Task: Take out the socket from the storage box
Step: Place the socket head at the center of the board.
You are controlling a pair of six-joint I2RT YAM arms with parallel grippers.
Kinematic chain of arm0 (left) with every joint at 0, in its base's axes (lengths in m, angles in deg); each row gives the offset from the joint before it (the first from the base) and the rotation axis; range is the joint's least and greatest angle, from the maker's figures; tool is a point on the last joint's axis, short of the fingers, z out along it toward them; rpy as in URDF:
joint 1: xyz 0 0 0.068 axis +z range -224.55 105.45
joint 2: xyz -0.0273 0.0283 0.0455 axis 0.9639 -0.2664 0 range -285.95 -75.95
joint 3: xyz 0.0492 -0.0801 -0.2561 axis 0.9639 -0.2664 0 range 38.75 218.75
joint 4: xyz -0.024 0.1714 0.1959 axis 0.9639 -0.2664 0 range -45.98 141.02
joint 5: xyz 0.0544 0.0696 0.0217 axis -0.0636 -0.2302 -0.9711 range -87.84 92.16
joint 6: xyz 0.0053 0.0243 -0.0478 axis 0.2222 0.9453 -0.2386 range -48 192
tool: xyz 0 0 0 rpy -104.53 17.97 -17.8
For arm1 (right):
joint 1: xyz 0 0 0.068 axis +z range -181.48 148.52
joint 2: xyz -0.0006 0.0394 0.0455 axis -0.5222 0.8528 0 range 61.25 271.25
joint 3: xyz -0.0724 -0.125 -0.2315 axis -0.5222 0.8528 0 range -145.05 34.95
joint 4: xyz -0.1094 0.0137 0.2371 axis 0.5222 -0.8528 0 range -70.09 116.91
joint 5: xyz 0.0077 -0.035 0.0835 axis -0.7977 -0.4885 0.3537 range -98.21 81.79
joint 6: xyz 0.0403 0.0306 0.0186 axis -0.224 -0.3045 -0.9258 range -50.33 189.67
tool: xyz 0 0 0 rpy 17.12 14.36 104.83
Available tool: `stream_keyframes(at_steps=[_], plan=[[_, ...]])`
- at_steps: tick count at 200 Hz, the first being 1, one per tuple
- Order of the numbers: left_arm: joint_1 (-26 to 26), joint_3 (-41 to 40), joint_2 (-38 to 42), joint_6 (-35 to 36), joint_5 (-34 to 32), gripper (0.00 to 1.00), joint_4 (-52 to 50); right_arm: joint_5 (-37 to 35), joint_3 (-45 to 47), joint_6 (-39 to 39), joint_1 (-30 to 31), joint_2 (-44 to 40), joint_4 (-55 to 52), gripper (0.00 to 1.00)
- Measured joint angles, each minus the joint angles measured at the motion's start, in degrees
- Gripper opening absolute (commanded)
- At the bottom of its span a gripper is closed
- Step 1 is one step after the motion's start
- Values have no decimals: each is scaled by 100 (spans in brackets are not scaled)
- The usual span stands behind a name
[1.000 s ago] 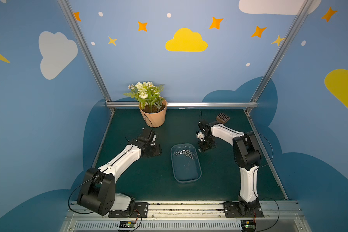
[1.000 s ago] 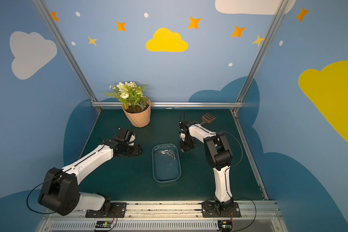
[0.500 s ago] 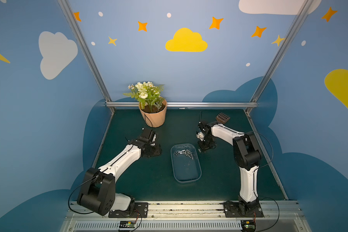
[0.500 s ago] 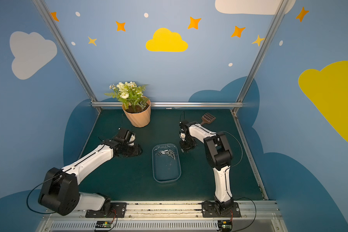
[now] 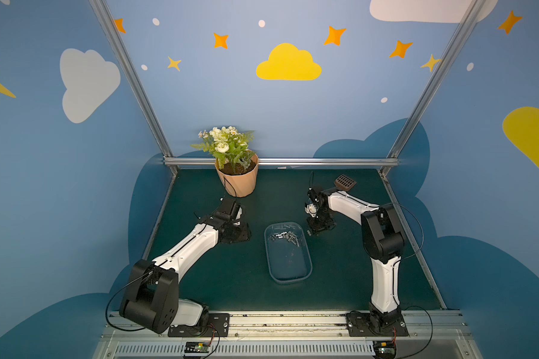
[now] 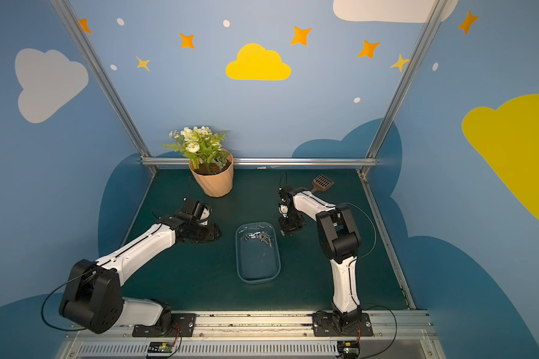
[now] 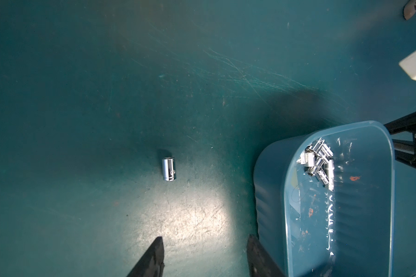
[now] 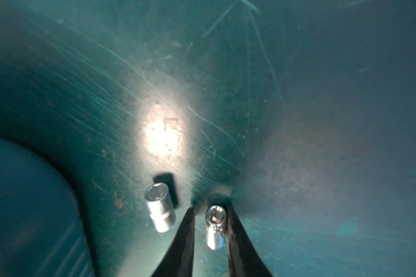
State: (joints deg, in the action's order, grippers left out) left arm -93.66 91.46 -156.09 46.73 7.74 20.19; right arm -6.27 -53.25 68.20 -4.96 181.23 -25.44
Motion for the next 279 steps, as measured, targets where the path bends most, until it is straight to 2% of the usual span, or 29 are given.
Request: stream_keyframes(at_steps=[279], plan=[[-7, 0, 0, 0, 92, 57, 2, 28, -63, 17, -39, -177, -2, 30]])
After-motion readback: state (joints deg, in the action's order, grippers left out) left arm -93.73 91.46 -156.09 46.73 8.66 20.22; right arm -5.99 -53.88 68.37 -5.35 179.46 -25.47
